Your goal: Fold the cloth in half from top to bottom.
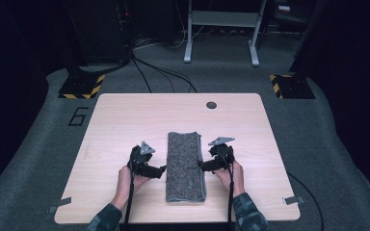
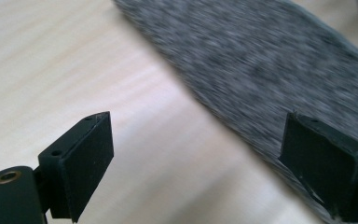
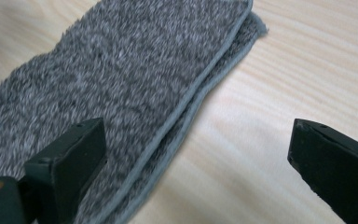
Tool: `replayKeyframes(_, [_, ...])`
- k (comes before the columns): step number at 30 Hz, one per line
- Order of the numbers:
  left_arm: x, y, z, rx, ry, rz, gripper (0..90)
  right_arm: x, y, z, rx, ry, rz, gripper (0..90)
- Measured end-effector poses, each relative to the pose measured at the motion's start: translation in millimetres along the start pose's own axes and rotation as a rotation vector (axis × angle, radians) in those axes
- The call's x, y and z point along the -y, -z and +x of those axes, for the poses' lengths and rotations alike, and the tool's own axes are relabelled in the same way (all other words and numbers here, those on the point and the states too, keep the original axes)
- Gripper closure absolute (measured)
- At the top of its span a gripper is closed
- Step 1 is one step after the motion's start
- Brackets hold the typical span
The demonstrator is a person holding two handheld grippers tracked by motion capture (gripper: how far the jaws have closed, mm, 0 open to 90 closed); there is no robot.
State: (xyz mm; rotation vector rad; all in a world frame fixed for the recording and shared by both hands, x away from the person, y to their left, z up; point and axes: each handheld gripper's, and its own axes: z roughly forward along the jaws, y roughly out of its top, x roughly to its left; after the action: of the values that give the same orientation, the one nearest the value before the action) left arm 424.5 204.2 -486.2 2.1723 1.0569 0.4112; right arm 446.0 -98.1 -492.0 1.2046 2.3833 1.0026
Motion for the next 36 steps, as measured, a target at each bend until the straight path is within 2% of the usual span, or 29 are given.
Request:
replayKeyframes(2, [-6.9,-6.1,10.4,-0.009,0.023,-0.001,8.8,-6.5,-3.2,-2.0,-0.001,-0.001,0.001,5.0])
replayKeyframes(3, [-10.2,-9.0,15.5,0.003,0.043,-0.001,8.8,-9.6,-5.0,-2.6,-0.006,-0.002,0.005,4.9])
replayKeyframes(6, [-19.9,-16.9,23.8,-0.001,0.052,-0.001,8.8,-19.3,-12.1,-6.1,-0.015,-0.008,0.009,5.6])
replayKeyframes(8, [-26.5,-23.0,27.2,-0.001,0.066,-0.005,8.4,-24.5,-16.8,-9.3,-0.023,0.002,0.023,5.5])
replayKeyframes(10, [-33.6,-28.9,30.5,0.004,0.065,0.010,7.4,-28.8,-21.7,-12.1,-0.030,-0.011,0.025,5.8])
replayKeyframes(13, [-41.4,-36.0,32.7,-0.002,0.062,0.007,6.6,-34.8,-29.6,-17.3,-0.038,-0.023,0.039,6.0])
replayKeyframes(14, [-45.1,-38.6,34.0,0.003,0.073,0.008,6.6,-34.8,-29.6,-17.3,-0.038,-0.023,0.039,6.0])
replayKeyframes(16, [-54.5,-46.6,37.1,-0.001,0.080,0.003,8.0,-40.3,-35.0,-21.5,-0.031,-0.022,0.038,8.6])
replayKeyframes(18, [-60.3,-52.7,39.2,-0.008,0.084,0.000,10.1,-44.7,-38.8,-26.0,-0.045,-0.034,0.041,12.2])
replayKeyframes(20, [-66.1,-58.8,44.2,-0.005,0.092,0.008,12.5,-48.8,-42.0,-30.1,-0.024,-0.030,0.034,14.7])
replayKeyframes(22, [-70.3,-63.7,47.8,-0.019,0.103,0.015,15.1,-53.1,-45.9,-34.5,-0.040,-0.061,0.045,16.1])
replayKeyframes(24, [-74.3,-68.6,53.0,-0.020,0.116,0.016,15.7,-57.2,-48.5,-37.9,-0.019,-0.054,0.029,20.8])
replayKeyframes(26, [-78.0,-72.9,57.2,-0.024,0.121,0.025,17.9,-62.8,-51.9,-42.1,-0.032,-0.074,0.035,24.9])
replayKeyframes(28, [-80.4,-77.3,59.9,-0.027,0.130,0.021,20.9,-69.0,-55.1,-44.8,-0.017,-0.075,0.030,30.8])
replayKeyframes(30, [-82.0,-82.0,60.9,-0.023,0.122,0.031,25.4,-73.8,-59.9,-48.0,-0.022,-0.081,0.033,35.7])
replayKeyframes(32, [-82.8,-87.4,60.2,-0.014,0.117,0.050,27.9,-77.6,-66.5,-49.7,-0.017,-0.080,0.060,41.9])
replayKeyframes(33, [-82.9,-90.3,59.4,-0.026,0.113,0.055,30.2,-79.1,-70.0,-49.5,-0.021,-0.093,0.072,44.2])
replayKeyframes(36, [-82.0,-95.2,59.3,-0.030,0.108,0.074,34.9,-81.9,-77.9,-48.9,0.005,-0.093,0.102,50.9])
